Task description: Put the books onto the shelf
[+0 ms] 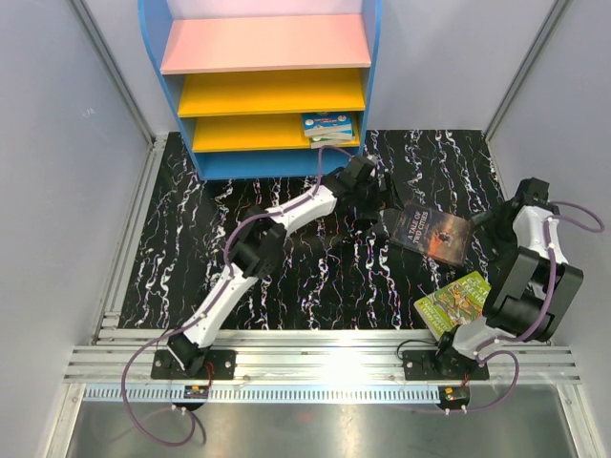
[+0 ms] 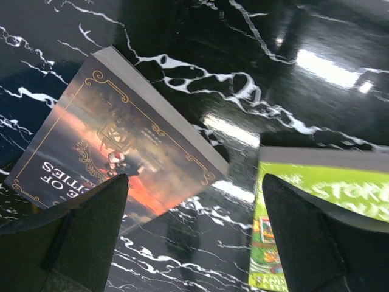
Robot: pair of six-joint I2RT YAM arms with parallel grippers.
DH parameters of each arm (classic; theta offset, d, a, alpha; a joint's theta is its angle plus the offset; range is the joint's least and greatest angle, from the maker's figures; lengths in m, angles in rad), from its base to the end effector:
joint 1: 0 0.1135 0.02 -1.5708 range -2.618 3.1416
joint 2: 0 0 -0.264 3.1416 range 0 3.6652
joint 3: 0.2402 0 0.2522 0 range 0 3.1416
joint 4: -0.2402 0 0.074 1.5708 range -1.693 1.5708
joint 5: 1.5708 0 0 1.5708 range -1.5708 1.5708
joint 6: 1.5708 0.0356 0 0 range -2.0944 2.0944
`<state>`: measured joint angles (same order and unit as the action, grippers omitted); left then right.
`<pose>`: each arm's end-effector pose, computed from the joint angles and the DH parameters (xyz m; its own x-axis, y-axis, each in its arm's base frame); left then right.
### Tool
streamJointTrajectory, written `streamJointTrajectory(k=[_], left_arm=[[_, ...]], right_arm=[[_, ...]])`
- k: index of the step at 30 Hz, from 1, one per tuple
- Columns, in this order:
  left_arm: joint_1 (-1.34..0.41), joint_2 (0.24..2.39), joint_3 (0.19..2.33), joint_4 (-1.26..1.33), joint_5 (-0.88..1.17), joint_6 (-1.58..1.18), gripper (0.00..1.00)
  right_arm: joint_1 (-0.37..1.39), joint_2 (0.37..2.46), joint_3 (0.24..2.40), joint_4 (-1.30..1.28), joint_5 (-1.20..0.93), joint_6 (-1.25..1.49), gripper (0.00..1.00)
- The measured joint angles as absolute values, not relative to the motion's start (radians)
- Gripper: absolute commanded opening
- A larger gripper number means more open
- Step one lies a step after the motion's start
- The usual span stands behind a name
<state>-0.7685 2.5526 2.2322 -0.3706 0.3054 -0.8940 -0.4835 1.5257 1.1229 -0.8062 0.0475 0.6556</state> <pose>0.4053 -0.4067 0.1712 -0.9336 -0.1316 -0.3332 0.1623 0.6739 -0.7208 0.2611 -0.1390 0.2339 -0.3642 0.8790 -0.3077 0.8847 0.4298 0.1806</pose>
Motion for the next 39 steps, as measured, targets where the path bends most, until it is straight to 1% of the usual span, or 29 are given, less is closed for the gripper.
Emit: streamJointTrajectory(k=[3,6,11,13,15,18,21,24,27,29,31,35,39], left_arm=[[-0.761,2.609,2.256,-0.341,0.347,-0.916,0.99],[-0.762,2.622,2.268,-0.305,0.392,-0.929,0.99],[-0.771,2.636,2.268,-0.271,0.450,-0.936,0.99],[-0.771,2.612,2.209,-0.236,0.448,-0.923,0.99],[-0.767,2.508,2.043,-0.184,0.440,-0.918,0.99],[-0.736,2.269,1.737,-0.172,0.379,-0.921,0.99],[-0.650,2.031,1.560,-0.170,0.278,-0.943,0.99],[-0.511,1.817,1.500,-0.152,0.160,-0.980,0.99],[-0.363,1.709,1.522,-0.066,0.068,-1.012,0.99],[-0.305,1.713,1.568,-0.025,0.040,-1.029,0.99],[-0.283,1.753,1.621,-0.013,0.011,-1.039,0.99],[-0.287,1.863,1.684,-0.015,-0.043,-1.057,0.99],[-0.293,1.946,1.694,-0.034,-0.086,-1.098,0.99]], right_arm=[[-0.484,1.569,1.082,-0.721,0.002,0.654,0.97],[-0.484,1.613,1.032,-0.653,-0.048,0.660,0.93],[-0.483,1.651,0.949,-0.567,-0.127,0.688,0.91],[-0.482,1.649,0.947,-0.548,-0.142,0.692,0.91],[-0.480,1.646,0.947,-0.539,-0.149,0.691,0.91],[-0.480,1.620,0.941,-0.547,-0.151,0.686,0.91],[-0.479,1.583,0.931,-0.548,-0.154,0.681,0.91],[-0.479,1.572,0.905,-0.532,-0.169,0.682,0.88],[-0.478,1.572,0.861,-0.518,-0.186,0.687,0.87],[-0.478,1.566,0.847,-0.517,-0.201,0.692,0.87],[-0.476,1.557,0.838,-0.513,-0.205,0.692,0.86],[-0.474,1.532,0.824,-0.521,-0.205,0.692,0.85],[-0.474,1.493,0.825,-0.531,-0.205,0.690,0.85]])
